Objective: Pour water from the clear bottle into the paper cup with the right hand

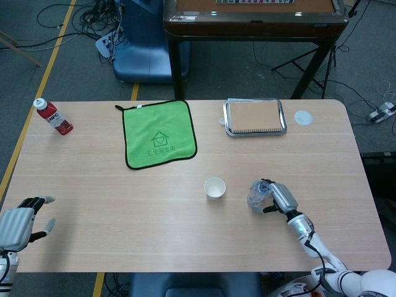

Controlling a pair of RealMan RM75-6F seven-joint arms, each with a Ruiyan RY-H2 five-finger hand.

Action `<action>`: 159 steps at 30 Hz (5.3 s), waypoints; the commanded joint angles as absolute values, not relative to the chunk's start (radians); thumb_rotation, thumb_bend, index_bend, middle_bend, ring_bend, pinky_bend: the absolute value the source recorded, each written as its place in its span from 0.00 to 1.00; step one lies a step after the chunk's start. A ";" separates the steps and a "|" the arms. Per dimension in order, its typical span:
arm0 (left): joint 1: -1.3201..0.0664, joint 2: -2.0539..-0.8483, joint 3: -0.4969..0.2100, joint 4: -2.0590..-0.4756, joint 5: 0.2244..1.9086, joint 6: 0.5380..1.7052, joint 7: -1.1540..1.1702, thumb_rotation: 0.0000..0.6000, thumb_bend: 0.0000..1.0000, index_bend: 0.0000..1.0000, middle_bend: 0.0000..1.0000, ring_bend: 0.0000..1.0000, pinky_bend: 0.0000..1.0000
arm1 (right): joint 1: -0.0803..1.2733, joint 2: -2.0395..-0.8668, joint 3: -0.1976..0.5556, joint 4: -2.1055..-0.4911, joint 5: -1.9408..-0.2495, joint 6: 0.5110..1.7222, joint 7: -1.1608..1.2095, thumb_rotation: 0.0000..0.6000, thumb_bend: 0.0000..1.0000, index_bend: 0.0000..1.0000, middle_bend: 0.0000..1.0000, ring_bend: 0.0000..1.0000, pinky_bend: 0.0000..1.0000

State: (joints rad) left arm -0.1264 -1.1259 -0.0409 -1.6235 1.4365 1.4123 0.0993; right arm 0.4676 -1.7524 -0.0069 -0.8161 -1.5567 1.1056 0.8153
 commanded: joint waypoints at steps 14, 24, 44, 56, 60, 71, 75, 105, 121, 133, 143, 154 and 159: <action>-0.126 -1.125 -0.042 -1.625 1.436 1.415 0.100 1.00 0.28 0.33 0.34 0.31 0.67 | 0.467 -1.750 0.016 -0.843 -1.537 1.118 0.766 1.00 0.05 0.55 0.49 0.43 0.43; -0.124 -1.122 -0.042 -1.628 1.439 1.420 0.098 1.00 0.28 0.33 0.34 0.31 0.67 | 0.478 -1.693 0.048 -0.949 -1.503 1.101 0.656 1.00 0.07 0.59 0.53 0.48 0.47; -0.124 -1.114 -0.046 -1.634 1.442 1.425 0.101 1.00 0.28 0.33 0.34 0.31 0.67 | 0.533 -1.483 0.149 -1.328 -1.320 0.978 0.161 1.00 0.07 0.60 0.55 0.49 0.48; -0.123 -1.110 -0.050 -1.635 1.440 1.431 0.100 1.00 0.28 0.33 0.34 0.31 0.67 | 0.595 -1.407 0.194 -1.425 -1.142 0.902 -0.129 1.00 0.07 0.60 0.55 0.49 0.48; -0.124 -1.111 -0.050 -1.634 1.440 1.431 0.103 1.00 0.28 0.33 0.34 0.31 0.67 | 0.616 -1.397 0.195 -1.436 -1.098 0.890 -0.206 1.00 0.08 0.60 0.55 0.49 0.48; -0.120 -1.118 -0.053 -1.629 1.445 1.449 0.132 1.00 0.28 0.33 0.34 0.31 0.67 | 0.680 -1.408 0.176 -1.442 -0.972 0.856 -0.393 1.00 0.08 0.61 0.56 0.49 0.48; -0.118 -1.113 -0.055 -1.632 1.445 1.453 0.127 1.00 0.28 0.33 0.34 0.31 0.67 | 0.709 -1.425 0.159 -1.439 -0.932 0.859 -0.479 1.00 0.08 0.61 0.56 0.50 0.48; -0.114 -1.099 -0.056 -1.645 1.452 1.462 0.109 1.00 0.28 0.33 0.34 0.31 0.67 | 0.928 -1.487 0.095 -1.510 -0.535 0.987 -1.028 1.00 0.09 0.61 0.56 0.50 0.49; -0.114 -1.097 -0.056 -1.647 1.450 1.457 0.106 1.00 0.28 0.33 0.34 0.31 0.67 | 1.033 -1.492 0.064 -1.586 -0.393 1.087 -1.221 1.00 0.09 0.62 0.56 0.50 0.49; -0.114 -1.095 -0.056 -1.649 1.450 1.457 0.106 1.00 0.28 0.33 0.34 0.31 0.67 | 1.087 -1.505 0.036 -1.608 -0.321 1.155 -1.340 1.00 0.09 0.62 0.57 0.50 0.49; -0.113 -1.094 -0.056 -1.651 1.448 1.456 0.106 1.00 0.28 0.33 0.34 0.31 0.67 | 1.117 -1.510 0.027 -1.621 -0.255 1.186 -1.408 1.00 0.09 0.62 0.57 0.50 0.49; -0.113 -1.092 -0.055 -1.653 1.447 1.454 0.109 1.00 0.28 0.33 0.34 0.31 0.67 | 1.143 -1.533 0.026 -1.622 -0.202 1.219 -1.467 1.00 0.09 0.63 0.57 0.50 0.49; -0.113 -1.091 -0.056 -1.654 1.446 1.455 0.107 1.00 0.28 0.33 0.34 0.31 0.67 | 1.159 -1.547 0.025 -1.619 -0.182 1.237 -1.503 1.00 0.09 0.63 0.57 0.50 0.49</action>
State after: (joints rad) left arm -0.1132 -1.0912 -0.0561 -1.6542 1.4464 1.4547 0.1070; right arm 1.1544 -1.5432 0.0259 -1.6200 -0.1872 1.2325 -1.4962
